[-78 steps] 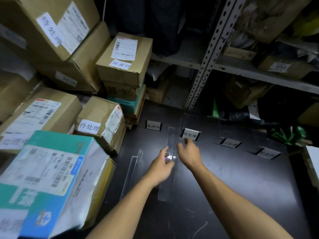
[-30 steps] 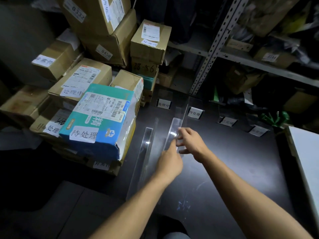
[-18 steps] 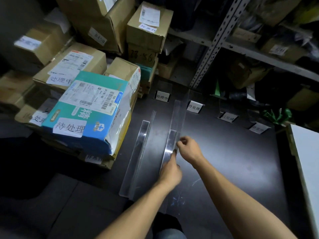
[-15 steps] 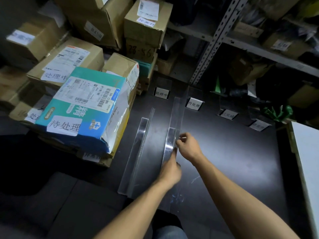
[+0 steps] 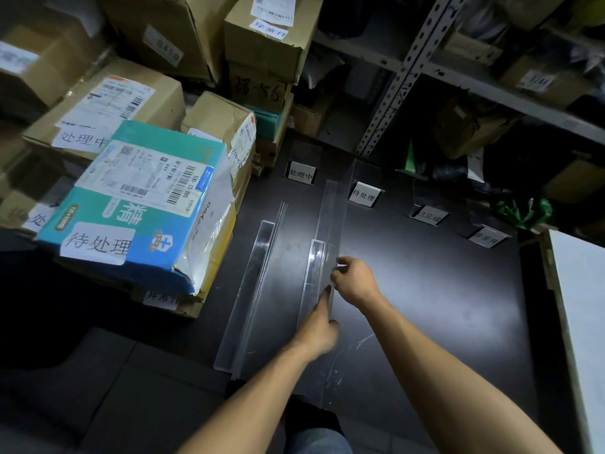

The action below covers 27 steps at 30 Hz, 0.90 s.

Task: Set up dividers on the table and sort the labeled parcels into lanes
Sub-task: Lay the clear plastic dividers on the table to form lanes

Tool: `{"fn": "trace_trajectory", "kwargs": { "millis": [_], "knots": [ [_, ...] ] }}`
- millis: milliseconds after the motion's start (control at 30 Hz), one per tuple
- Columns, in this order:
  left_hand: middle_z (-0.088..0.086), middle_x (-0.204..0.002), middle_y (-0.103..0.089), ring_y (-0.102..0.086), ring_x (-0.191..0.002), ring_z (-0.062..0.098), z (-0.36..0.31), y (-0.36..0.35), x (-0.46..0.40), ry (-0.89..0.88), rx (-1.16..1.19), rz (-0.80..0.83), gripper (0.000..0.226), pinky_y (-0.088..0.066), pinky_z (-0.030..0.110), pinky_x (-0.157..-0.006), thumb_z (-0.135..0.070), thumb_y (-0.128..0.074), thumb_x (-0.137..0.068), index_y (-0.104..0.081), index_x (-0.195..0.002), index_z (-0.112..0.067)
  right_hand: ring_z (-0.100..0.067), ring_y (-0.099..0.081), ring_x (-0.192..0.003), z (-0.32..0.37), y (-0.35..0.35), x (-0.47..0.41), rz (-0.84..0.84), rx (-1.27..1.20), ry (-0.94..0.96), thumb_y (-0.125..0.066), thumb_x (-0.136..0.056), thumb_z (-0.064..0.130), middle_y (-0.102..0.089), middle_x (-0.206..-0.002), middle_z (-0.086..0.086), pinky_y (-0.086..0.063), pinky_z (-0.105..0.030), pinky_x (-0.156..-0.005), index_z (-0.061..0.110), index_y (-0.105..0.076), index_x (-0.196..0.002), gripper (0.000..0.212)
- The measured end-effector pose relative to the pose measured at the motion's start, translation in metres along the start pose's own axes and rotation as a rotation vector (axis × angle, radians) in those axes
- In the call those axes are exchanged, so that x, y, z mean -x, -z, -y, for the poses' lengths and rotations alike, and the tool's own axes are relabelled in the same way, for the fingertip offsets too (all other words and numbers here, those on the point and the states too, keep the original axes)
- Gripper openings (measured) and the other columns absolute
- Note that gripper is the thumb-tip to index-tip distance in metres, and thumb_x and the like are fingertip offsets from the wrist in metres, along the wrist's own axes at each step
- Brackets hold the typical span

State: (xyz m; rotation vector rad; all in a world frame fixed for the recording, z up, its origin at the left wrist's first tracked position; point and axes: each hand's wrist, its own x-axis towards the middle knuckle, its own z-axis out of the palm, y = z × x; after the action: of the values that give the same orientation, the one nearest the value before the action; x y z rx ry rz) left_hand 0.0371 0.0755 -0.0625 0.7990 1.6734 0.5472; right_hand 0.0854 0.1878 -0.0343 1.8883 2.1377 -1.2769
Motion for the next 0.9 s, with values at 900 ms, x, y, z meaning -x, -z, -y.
{"fn": "trace_trajectory", "kwargs": {
  "millis": [900],
  "knots": [
    [0.003, -0.148, -0.044, -0.049, -0.129, 0.021, -0.006, 0.03, 0.001, -0.128, 0.089, -0.155, 0.067, -0.04, 0.024, -0.094, -0.021, -0.052, -0.095, -0.018, -0.153, -0.031, -0.031, -0.058, -0.113, 0.005, 0.001, 0.003, -0.076, 0.141, -0.037, -0.053, -0.095, 0.03, -0.063, -0.121, -0.018, -0.045, -0.033, -0.093, 0.005, -0.057, -0.127, 0.041]
  ]
}}
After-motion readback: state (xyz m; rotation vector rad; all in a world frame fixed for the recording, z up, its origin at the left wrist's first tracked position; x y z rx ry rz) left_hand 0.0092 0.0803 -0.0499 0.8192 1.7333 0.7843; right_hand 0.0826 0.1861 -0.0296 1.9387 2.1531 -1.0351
